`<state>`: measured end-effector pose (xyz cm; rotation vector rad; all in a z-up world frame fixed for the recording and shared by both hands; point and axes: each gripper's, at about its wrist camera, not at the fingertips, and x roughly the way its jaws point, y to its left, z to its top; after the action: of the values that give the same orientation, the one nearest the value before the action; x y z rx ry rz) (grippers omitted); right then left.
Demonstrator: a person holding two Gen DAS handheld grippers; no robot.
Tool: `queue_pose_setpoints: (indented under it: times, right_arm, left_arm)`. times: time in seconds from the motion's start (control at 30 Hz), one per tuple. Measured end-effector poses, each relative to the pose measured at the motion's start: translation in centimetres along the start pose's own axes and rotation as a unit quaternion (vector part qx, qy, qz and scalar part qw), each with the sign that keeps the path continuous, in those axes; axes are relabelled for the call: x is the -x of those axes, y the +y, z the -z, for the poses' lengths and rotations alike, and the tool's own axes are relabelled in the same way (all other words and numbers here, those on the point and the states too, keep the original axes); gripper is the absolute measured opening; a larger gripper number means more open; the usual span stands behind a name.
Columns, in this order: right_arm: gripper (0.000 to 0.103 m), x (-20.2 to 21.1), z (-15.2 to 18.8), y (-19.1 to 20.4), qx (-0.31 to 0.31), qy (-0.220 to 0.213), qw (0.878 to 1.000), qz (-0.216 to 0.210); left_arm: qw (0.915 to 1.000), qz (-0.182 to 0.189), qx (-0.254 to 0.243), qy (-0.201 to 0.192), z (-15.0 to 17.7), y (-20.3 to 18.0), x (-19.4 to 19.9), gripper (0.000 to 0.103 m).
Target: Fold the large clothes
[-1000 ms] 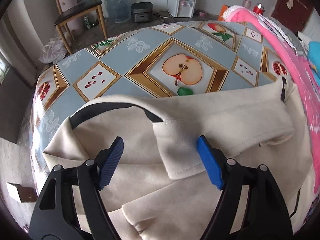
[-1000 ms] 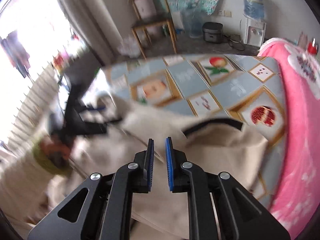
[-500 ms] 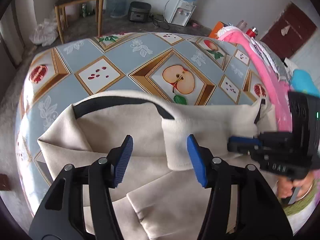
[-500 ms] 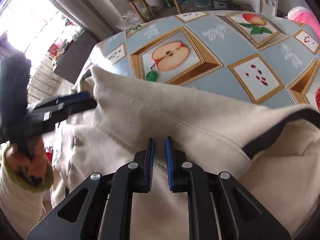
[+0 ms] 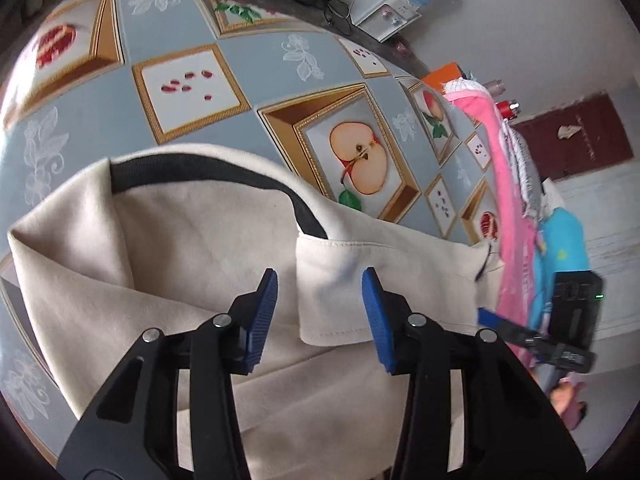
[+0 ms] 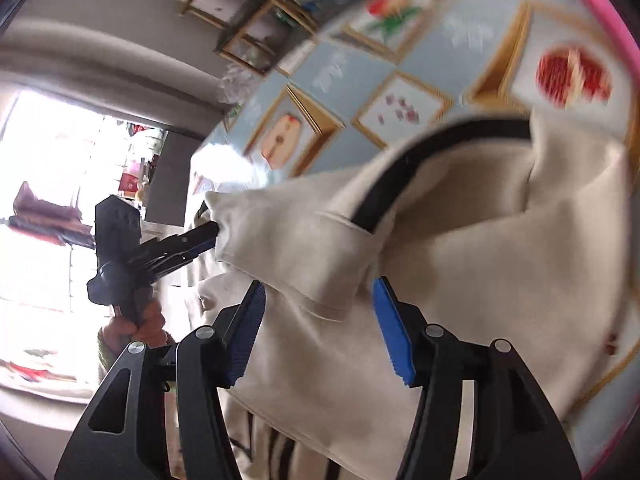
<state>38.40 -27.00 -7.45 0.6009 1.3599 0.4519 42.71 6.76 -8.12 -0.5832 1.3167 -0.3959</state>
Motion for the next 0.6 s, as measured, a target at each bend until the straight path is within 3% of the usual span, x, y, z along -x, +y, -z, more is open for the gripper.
queue_pose_setpoints:
  times: [0.17,0.2,0.3,0.33,0.37,0.43,0.53,0.6]
  right_arm:
    - [0.051,-3.0,-0.3,-0.5,-0.023,0.025,0.999,0.001]
    - [0.041,-3.4,0.1,-0.1,-0.017,0.028,0.999,0.002]
    - [0.024,-4.2,0.7,1.1,0.021,0.022,0.999,0.039]
    - [0.017,-4.1,0.5,1.5,0.031,0.018,0.998,0.045]
    - [0.015,-4.0,0.2,1.8,0.038,0.014,0.998,0.049]
    - [0.013,-3.9,-1.2,3.1,0.068,-0.003,0.994,0.08]
    - [0.013,-4.6,-3.6,4.5,0.106,-0.027,0.983,0.15]
    - [0.013,-5.8,-4.7,4.6,0.106,-0.028,0.979,0.171]
  left_arm:
    - [0.9995,-0.01,0.005,0.028,0.1,-0.3,-1.2,0.043]
    - [0.9994,-0.016,0.001,0.03,0.1,-0.4,-1.3,0.043]
    - [0.9983,-0.043,-0.025,0.031,0.2,-1.4,-1.5,0.041]
    - [0.9971,-0.054,-0.046,0.028,0.3,-2.1,-1.7,0.025]
    - [0.9956,-0.063,-0.065,0.025,0.4,-2.7,-1.7,0.019]
    - [0.9879,-0.101,-0.117,-0.001,0.4,-4.6,-1.9,0.011]
    - [0.9672,-0.169,-0.184,-0.047,0.0,-7.4,-2.7,0.01]
    - [0.9655,-0.186,-0.176,-0.047,-0.7,-7.6,-3.4,0.01]
